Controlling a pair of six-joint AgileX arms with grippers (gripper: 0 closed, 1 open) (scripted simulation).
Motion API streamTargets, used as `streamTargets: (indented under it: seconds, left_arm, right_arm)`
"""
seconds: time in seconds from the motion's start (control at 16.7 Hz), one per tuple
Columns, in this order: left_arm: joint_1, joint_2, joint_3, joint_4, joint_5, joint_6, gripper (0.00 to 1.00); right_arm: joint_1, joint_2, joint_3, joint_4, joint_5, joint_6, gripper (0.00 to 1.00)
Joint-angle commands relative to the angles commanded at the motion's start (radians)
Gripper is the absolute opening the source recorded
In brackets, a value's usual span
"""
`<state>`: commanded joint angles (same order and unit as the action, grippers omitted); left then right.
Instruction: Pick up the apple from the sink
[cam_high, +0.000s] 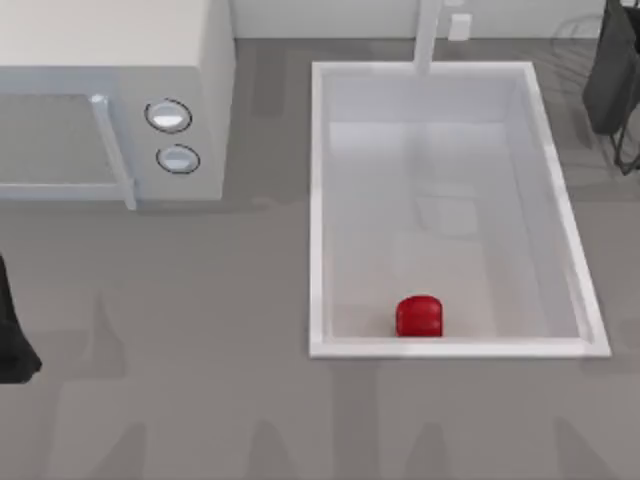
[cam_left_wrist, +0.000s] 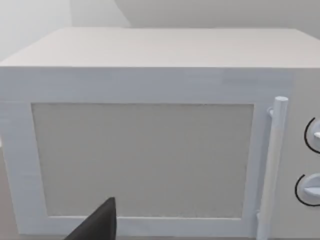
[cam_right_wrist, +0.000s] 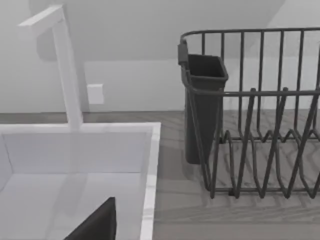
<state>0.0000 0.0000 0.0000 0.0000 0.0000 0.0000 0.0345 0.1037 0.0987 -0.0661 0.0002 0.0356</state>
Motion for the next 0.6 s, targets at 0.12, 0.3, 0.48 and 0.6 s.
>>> streamTargets:
  seconds: [0.12,0.3,0.48,0.6]
  left_arm:
    - [0.000,0.000,0.000,0.000,0.000,0.000,1.00]
    - [0.000,0.000,0.000,0.000,0.000,0.000,1.00]
    - [0.000,0.000,0.000,0.000,0.000,0.000,1.00]
    - [0.000,0.000,0.000,0.000,0.000,0.000,1.00]
  right_arm:
    - [0.035,0.115,0.102,-0.067,0.000,0.036,1.00]
    - [0.102,0.359,0.302,-0.197,0.000,0.106,1.00]
    - [0.182,0.664,0.537,-0.349,0.001,0.188,1.00]
    - [0.238,0.887,0.704,-0.457,0.001,0.246,1.00]
